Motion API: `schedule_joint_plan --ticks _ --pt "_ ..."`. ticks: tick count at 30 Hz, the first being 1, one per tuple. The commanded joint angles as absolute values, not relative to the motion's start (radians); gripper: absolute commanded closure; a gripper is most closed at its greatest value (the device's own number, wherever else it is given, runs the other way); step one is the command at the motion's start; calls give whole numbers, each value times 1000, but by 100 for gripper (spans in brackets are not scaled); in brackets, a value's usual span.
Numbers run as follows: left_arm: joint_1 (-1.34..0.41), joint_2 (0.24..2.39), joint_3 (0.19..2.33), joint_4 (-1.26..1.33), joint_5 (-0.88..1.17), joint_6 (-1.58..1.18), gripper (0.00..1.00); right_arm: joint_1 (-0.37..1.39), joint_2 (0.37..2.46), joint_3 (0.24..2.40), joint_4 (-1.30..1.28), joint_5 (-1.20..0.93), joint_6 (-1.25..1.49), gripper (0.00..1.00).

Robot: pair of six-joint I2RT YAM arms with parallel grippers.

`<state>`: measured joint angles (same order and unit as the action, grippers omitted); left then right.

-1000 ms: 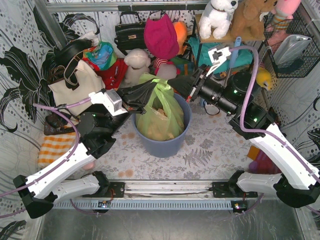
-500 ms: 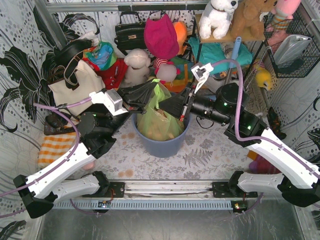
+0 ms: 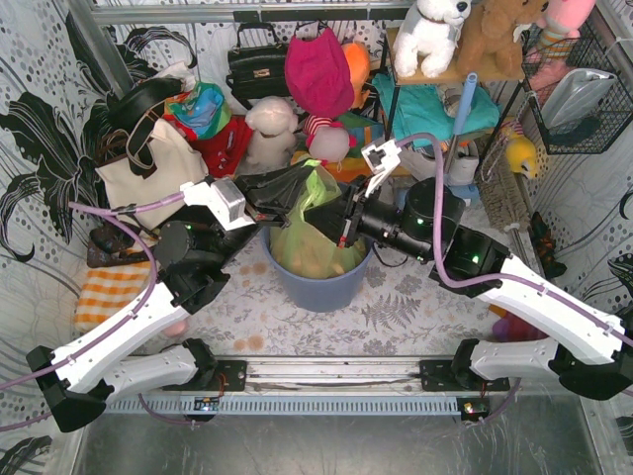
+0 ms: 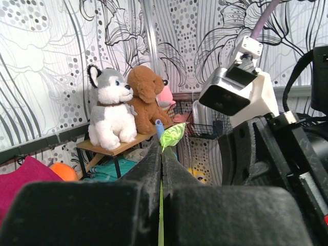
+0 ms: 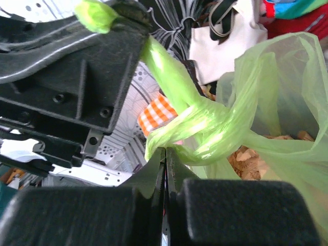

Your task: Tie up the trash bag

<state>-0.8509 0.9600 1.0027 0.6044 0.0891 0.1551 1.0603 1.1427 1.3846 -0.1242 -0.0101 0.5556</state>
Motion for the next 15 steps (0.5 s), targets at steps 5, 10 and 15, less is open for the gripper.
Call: schedule_joint_plan --ticks 5,10,15 --pt "-847 959 1040 547 162 163 97 1119 1166 1417 -224 267 499 100" --pt "-848 954 1031 536 160 166 96 1139 1196 1462 -282 371 474 100" --pt "-847 947 1024 520 146 168 96 1165 1200 1482 -319 496 461 100"
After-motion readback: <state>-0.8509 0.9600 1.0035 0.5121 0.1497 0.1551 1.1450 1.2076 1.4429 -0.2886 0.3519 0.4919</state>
